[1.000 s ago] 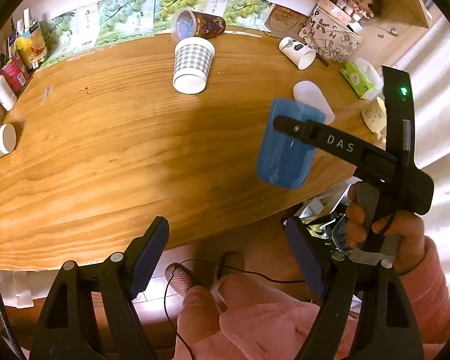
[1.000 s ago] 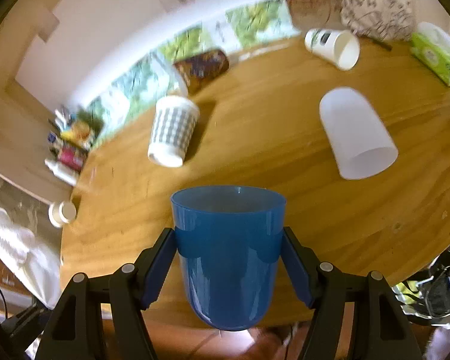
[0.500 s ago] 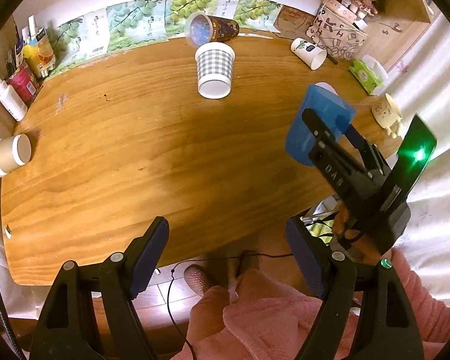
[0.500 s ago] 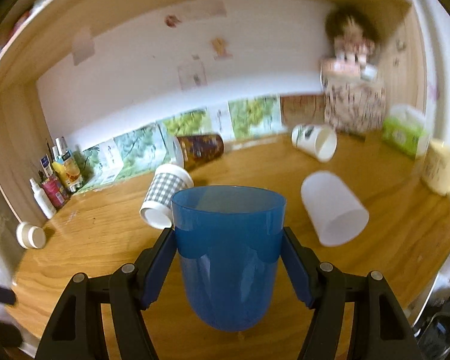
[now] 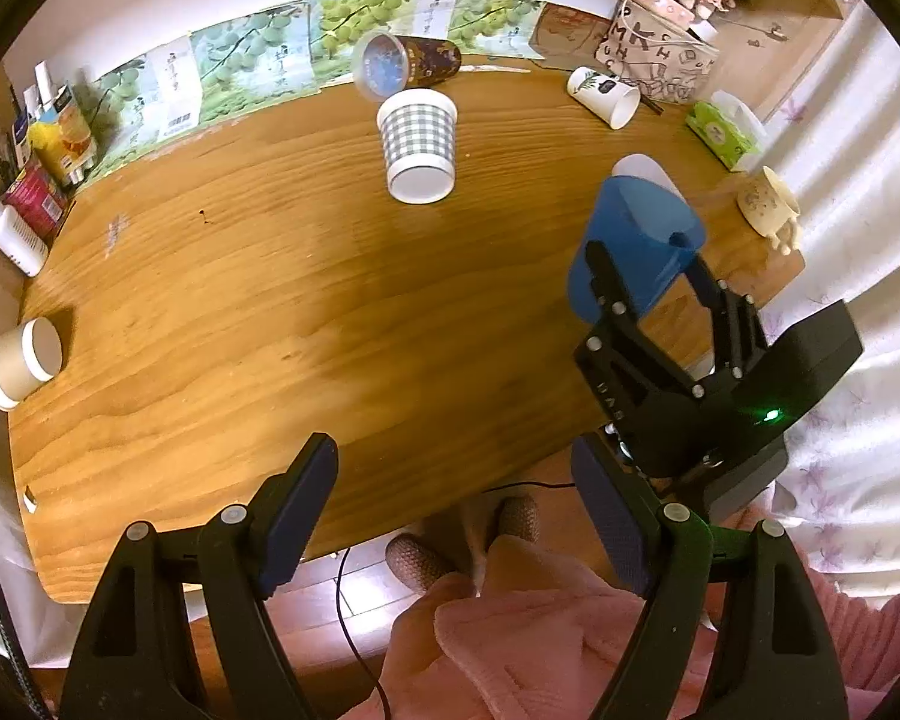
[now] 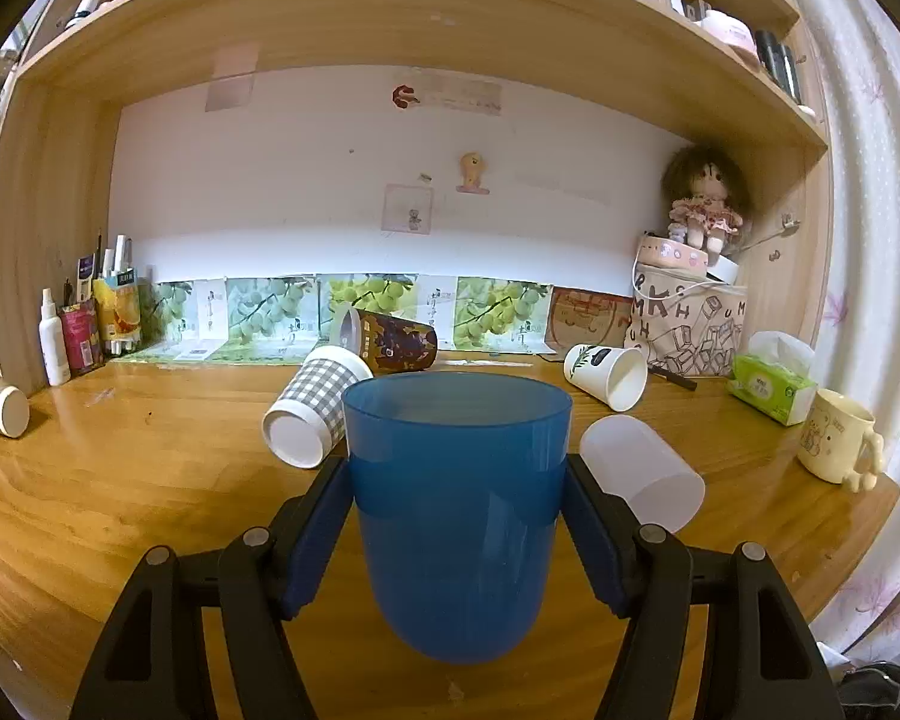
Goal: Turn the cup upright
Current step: 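Rotate the blue cup rim-up with the right gripper, then lower the blue cup upright onto the desk and open the right gripper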
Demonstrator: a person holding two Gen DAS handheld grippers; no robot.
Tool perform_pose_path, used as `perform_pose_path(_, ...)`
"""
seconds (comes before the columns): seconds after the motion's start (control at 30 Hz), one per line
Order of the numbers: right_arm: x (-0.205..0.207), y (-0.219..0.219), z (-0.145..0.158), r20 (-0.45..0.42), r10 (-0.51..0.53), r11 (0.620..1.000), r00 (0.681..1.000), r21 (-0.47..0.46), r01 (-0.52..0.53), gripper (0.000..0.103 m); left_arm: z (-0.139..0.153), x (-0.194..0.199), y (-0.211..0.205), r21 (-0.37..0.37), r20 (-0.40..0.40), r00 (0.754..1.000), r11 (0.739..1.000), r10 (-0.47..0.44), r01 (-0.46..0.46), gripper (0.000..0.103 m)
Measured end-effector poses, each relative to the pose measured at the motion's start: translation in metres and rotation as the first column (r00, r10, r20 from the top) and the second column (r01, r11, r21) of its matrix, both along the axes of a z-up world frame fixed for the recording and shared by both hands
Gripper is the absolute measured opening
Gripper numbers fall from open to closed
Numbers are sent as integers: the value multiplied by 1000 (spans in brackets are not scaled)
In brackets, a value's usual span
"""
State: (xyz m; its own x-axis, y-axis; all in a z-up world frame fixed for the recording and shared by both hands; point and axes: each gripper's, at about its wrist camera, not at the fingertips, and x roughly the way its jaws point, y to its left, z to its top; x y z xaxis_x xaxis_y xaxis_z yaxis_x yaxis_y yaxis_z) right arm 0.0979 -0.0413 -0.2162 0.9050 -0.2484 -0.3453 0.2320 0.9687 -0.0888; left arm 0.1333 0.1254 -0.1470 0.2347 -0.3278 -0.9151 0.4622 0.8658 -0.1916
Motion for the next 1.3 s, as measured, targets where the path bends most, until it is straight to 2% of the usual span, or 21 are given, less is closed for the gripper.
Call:
perform_pose_path(0.33,-15,-2,-9,-48,52,999,997,-13,-53,70,0,-6,-11,-31,-9,1000,999,8,-8,83)
perform_pose_path(0.63,-28,-11,-7,-84,122,992,989,36,-119,70,-4,-16,-23,-47,-32,999,998,44,-45,83)
perform_pose_path(0.83,-31,-17,-9,-150,190,982,970,50,-184,72,-5,-26,-27,-48,-41,994,994,101,-103,83)
perform_pose_path(1.0,-40,-21,-9,-222,256,966,941,69,-247,78,-5,-31,-30,-55,-41,985,984,168,-170,83)
perform_pose_path(1.13,-53,-32,3,-282,320,946,904,140,-292,80,0,-33,-36,-18,27,963,964,267,-267,83)
perform_pose_path(1.3,-67,-53,31,-319,389,916,864,228,-329,81,10,-30,-42,-54,88,918,922,388,-384,83)
